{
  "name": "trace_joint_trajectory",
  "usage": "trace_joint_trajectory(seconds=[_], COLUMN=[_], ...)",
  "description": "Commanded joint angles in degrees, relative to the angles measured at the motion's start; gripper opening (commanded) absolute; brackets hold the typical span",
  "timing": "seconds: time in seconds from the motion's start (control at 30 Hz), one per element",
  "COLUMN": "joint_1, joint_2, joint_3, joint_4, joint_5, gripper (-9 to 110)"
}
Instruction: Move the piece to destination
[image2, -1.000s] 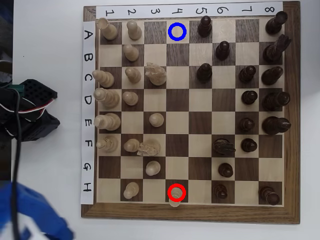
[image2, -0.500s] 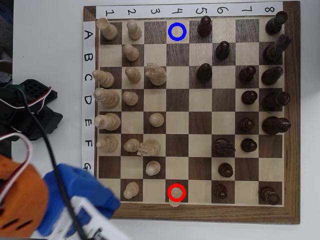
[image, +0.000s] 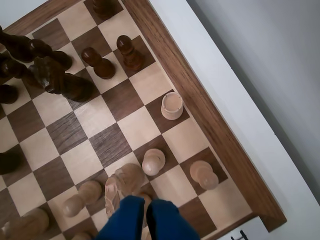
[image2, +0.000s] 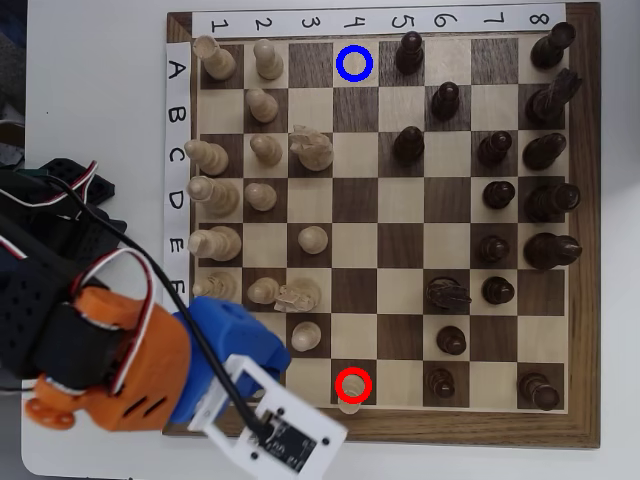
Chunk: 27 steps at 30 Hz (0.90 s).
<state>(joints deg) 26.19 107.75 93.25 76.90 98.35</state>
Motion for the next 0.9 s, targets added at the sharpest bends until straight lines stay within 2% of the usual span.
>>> trace_joint_trajectory(seconds=[0.0, 0.6, 0.87], joint_1=[-0.53, 4.48, 3.52], joint_2=[11.87, 15.64, 16.70], joint_3=[11.60, 23.20, 31.90], joint_4=[-17.75, -36.83, -43.51], joint_5=[-1.49, -11.87, -14.24], gripper=[0, 9, 14])
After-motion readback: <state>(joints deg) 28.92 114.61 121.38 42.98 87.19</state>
